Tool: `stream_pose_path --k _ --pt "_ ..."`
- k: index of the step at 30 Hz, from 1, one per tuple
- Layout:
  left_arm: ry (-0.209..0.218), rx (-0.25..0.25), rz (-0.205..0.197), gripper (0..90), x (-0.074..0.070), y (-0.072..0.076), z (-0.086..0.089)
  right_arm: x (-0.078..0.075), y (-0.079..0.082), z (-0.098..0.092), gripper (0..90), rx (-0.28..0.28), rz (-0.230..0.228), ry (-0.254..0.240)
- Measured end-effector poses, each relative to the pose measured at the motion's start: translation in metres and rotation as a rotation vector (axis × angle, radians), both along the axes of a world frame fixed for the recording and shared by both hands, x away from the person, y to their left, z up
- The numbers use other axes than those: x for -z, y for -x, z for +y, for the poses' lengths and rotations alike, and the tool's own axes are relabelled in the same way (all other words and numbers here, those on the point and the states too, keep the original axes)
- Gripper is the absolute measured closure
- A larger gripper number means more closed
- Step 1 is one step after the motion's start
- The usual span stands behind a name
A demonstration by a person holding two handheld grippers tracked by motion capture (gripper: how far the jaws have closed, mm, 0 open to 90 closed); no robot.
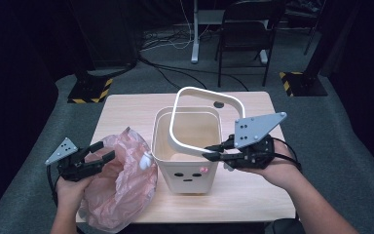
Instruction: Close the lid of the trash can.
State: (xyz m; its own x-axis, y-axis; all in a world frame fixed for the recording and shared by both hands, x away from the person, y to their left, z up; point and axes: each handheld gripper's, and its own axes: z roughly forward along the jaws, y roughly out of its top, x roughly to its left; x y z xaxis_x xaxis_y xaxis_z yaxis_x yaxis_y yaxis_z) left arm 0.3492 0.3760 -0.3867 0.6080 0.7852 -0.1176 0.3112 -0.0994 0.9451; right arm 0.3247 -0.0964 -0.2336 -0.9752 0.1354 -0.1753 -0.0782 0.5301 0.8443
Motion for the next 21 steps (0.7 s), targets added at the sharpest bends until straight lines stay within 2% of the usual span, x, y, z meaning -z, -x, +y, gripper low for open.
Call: stream_pose_path --k 11,21 --pt "0.000 0.001 0.000 34.1 0.000 0.000 0.001 0.000 -0.001 0.020 83.0 -0.045 -0.005 0.025" --pt "0.004 -0.003 -0.003 34.2 -0.001 0.000 0.002 0.002 -0.004 0.027 83.0 -0.064 0.001 0.040"
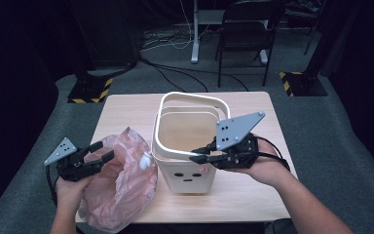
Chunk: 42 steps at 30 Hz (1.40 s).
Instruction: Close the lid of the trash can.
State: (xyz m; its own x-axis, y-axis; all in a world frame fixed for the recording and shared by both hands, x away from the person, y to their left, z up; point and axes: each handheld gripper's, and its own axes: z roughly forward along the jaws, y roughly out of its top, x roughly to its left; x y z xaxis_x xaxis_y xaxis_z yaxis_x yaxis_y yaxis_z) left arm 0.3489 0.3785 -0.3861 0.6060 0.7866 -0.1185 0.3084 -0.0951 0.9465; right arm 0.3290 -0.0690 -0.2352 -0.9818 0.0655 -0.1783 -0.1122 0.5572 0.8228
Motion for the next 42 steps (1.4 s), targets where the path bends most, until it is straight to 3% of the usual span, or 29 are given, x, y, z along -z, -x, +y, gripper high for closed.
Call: stream_pose_path --k 19,25,42 --pt "0.006 -0.004 0.000 34.2 0.000 0.000 0.001 0.002 -0.006 0.015 83.1 -0.041 0.011 0.041" --pt "0.008 -0.004 -0.002 34.2 0.000 0.000 0.001 0.004 -0.007 0.014 83.2 -0.045 0.019 0.078" --pt "0.009 -0.004 0.000 34.2 0.001 0.000 0.001 0.007 -0.013 0.011 83.0 -0.065 0.050 0.079"
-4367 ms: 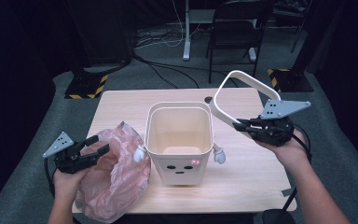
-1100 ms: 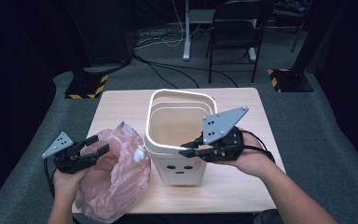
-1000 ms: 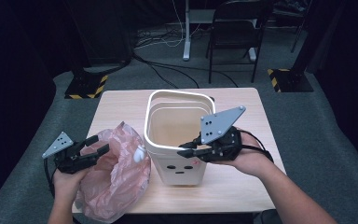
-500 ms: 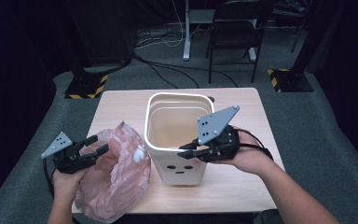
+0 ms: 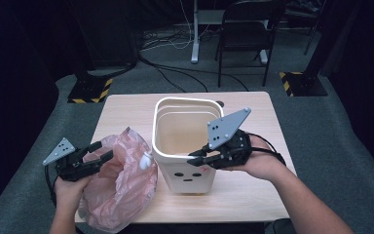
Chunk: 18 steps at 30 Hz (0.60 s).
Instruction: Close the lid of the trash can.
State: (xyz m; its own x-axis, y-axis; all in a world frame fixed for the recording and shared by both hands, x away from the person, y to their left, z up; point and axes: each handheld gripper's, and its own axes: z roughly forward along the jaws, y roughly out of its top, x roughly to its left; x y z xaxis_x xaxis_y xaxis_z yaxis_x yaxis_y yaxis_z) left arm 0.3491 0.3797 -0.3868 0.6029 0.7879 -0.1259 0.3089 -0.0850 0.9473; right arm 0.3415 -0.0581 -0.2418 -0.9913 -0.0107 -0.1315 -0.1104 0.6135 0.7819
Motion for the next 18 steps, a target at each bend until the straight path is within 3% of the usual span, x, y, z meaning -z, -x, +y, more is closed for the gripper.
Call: stream_pose_path --k 11,18 --pt "-0.012 0.006 0.004 34.1 0.001 0.000 -0.002 0.001 -0.001 0.003 82.1 -0.004 -0.002 -0.014" --pt "-0.013 0.005 0.008 34.2 0.001 -0.001 -0.002 0.004 -0.002 0.008 81.7 -0.009 -0.008 0.035"
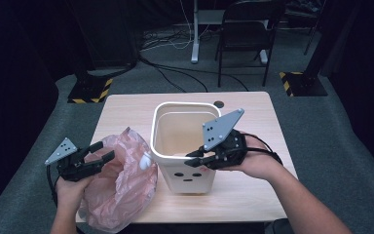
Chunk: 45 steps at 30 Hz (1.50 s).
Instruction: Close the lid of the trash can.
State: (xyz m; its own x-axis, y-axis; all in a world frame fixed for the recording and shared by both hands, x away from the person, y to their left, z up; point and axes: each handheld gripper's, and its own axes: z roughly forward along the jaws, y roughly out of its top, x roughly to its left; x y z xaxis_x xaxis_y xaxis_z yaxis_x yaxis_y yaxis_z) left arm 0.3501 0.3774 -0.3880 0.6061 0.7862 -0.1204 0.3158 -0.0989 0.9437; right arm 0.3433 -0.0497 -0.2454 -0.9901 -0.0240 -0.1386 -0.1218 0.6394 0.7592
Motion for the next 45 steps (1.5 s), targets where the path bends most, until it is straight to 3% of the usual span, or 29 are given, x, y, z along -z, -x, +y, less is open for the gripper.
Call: stream_pose_path --k 4,10,18,21,31,33,37,45 --pt "0.003 0.001 -0.004 34.2 -0.001 0.001 0.000 0.001 0.000 0.001 79.2 0.005 -0.004 -0.006" --pt "0.003 0.000 -0.002 34.1 0.000 0.000 0.000 -0.003 0.003 -0.006 75.5 0.018 0.006 -0.074" --pt "0.000 0.002 -0.001 34.1 0.000 0.000 -0.001 -0.002 0.005 -0.006 70.6 0.021 0.009 -0.073" --pt "0.002 0.000 -0.002 34.1 0.000 0.000 0.000 -0.002 0.005 -0.010 67.2 0.045 -0.004 -0.059" --pt "0.004 -0.005 -0.002 34.1 -0.001 -0.001 0.002 -0.007 0.007 -0.049 59.3 0.148 -0.044 -0.147" --pt "0.009 -0.009 -0.002 34.1 0.000 -0.001 0.002 -0.008 0.007 -0.056 56.4 0.166 -0.039 -0.146" --pt "0.005 -0.012 0.002 34.1 0.001 -0.002 0.003 -0.008 0.007 -0.070 54.4 0.201 -0.049 -0.200" --pt "0.012 -0.022 0.004 34.2 0.001 -0.002 0.006 -0.006 0.000 -0.096 49.3 0.372 -0.116 -0.241"
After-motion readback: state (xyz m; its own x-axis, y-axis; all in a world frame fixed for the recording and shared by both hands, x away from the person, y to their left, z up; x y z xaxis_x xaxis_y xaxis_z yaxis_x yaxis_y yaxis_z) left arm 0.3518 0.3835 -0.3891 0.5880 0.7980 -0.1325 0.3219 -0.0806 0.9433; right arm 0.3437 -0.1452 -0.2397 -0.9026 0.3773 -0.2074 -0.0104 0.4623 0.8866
